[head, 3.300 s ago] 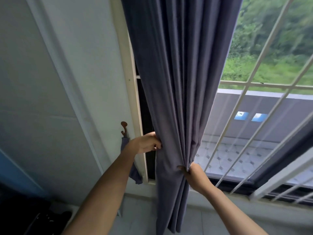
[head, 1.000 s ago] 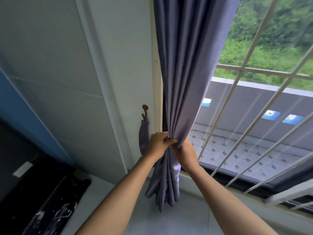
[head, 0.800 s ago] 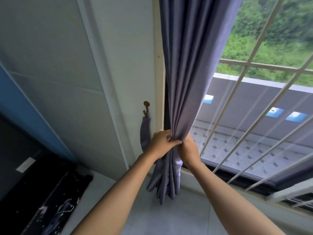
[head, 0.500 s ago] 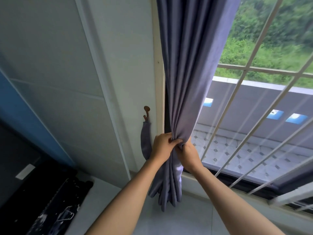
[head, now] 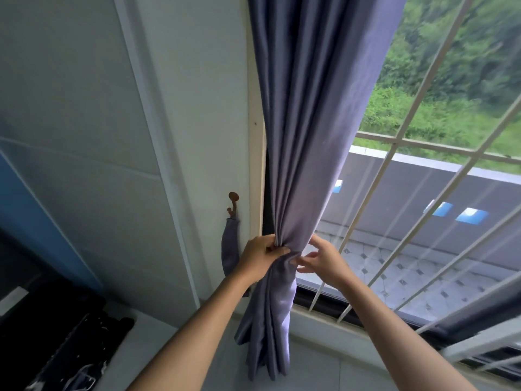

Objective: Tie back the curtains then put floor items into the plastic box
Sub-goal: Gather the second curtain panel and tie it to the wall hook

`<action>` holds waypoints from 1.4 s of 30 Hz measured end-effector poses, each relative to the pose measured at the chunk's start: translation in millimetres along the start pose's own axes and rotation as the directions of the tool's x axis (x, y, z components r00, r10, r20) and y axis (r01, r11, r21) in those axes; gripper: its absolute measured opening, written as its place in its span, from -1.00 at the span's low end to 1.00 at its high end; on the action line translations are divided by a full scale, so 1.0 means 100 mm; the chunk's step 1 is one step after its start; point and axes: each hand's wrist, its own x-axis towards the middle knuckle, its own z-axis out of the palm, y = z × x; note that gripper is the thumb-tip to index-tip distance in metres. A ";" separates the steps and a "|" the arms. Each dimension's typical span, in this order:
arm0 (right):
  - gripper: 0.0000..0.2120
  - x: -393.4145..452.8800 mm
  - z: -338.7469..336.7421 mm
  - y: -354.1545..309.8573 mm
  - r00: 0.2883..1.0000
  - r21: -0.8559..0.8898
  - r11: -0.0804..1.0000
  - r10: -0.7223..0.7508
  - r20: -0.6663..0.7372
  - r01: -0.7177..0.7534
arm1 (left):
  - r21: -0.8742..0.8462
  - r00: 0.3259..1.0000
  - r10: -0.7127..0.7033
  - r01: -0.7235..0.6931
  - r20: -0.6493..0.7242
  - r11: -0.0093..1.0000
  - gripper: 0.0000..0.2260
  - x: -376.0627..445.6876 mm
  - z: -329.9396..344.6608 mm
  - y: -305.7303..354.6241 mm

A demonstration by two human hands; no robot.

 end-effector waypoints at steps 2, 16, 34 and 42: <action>-0.65 0.06 0.05 -0.03 0.999 -0.033 0.999 0.021 0.030 -0.020 | -0.007 0.997 -0.025 0.024 -0.076 1.000 -0.84 -0.04 0.03 -0.06; -0.79 0.22 0.24 -0.07 0.995 -0.304 0.951 -0.074 -0.066 0.051 | 0.020 0.988 -0.053 0.057 -0.144 0.998 -0.76 -0.05 0.03 -0.21; -0.74 0.29 0.60 0.05 0.952 -0.538 0.833 -0.256 -0.168 0.129 | -0.081 0.954 -0.094 0.074 -0.284 0.994 -0.90 0.10 0.03 -0.25; -0.92 0.30 0.69 0.13 0.947 -0.412 0.897 -0.258 -0.193 0.160 | 0.065 0.986 -0.013 0.024 -0.168 0.998 -0.83 0.11 -0.01 -0.31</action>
